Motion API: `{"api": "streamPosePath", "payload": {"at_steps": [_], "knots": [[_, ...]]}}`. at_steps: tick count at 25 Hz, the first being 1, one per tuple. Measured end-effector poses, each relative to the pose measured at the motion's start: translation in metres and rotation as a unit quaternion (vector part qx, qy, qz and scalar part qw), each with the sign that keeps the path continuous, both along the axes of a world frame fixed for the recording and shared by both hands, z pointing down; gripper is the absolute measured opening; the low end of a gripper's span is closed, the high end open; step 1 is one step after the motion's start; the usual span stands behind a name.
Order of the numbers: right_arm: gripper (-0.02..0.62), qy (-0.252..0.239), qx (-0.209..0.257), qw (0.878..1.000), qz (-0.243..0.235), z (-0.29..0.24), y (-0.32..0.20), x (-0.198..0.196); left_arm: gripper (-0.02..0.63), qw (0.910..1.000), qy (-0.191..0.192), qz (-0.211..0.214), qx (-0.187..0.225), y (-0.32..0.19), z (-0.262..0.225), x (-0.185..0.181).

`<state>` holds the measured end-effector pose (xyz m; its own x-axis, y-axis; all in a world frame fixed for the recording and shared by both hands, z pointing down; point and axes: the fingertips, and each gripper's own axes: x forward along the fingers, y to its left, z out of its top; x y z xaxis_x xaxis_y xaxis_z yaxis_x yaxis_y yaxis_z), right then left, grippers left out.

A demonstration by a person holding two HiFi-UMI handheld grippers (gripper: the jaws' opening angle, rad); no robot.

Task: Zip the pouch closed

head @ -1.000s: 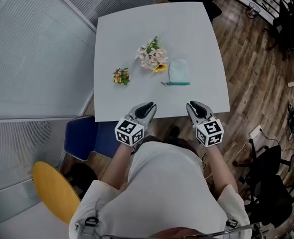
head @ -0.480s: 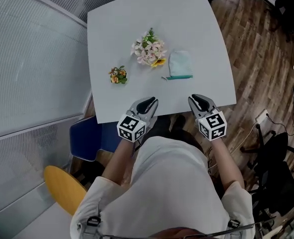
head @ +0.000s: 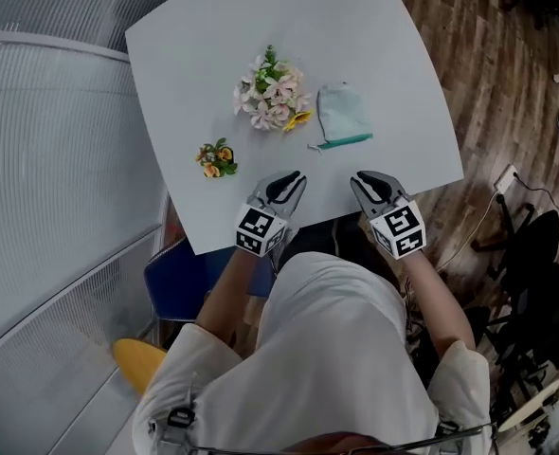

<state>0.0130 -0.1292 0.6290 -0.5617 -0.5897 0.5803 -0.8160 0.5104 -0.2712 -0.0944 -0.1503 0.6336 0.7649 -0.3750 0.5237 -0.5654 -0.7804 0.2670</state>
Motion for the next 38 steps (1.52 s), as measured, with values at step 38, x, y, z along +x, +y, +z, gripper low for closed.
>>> {"api": "streamPosePath", "payload": {"at_steps": [38], "knots": [[0.069, 0.060, -0.161, 0.985, 0.011, 0.216, -0.059, -0.065, 0.029, 0.9670, -0.132, 0.202, -0.082, -0.053, 0.199, 0.031]]}}
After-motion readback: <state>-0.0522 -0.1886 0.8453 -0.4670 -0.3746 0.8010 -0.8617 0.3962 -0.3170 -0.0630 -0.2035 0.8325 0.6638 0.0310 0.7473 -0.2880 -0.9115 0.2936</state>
